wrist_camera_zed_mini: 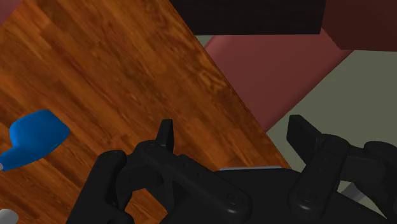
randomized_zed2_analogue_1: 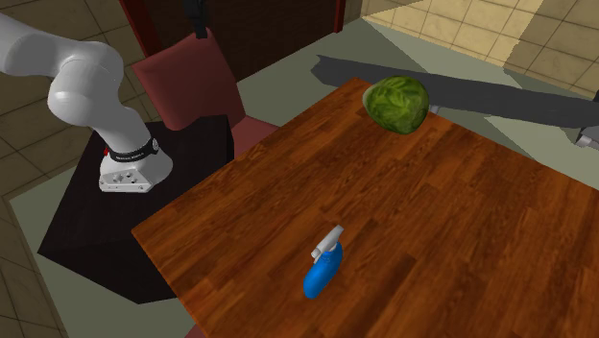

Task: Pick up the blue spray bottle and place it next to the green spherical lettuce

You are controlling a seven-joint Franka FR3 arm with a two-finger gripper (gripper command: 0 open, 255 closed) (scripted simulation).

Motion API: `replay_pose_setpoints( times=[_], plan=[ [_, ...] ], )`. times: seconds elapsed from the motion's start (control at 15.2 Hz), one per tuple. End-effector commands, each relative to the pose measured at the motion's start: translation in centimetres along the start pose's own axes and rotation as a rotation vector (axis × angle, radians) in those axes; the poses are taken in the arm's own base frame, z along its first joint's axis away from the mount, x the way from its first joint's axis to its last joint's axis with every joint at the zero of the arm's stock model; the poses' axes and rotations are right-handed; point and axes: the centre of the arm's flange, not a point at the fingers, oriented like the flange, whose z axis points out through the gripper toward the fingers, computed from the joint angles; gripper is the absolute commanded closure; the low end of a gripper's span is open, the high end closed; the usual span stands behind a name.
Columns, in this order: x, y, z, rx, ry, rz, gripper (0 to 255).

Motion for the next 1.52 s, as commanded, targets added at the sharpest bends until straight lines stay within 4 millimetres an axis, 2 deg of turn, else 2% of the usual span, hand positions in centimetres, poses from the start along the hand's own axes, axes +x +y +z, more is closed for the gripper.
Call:
replay_pose_setpoints(
  times=[0.0, 0.73, 1.45],
  plan=[
    [0.0, 0.0, 0.0, 0.0, 0.0, 0.0, 0],
    [-2.1, 13.9, 6.7, 0.052, 0.118, -0.155, 0],
    [-1.2, 27.4, 14.2, 0.105, 0.236, -0.309, 0]
  ],
)
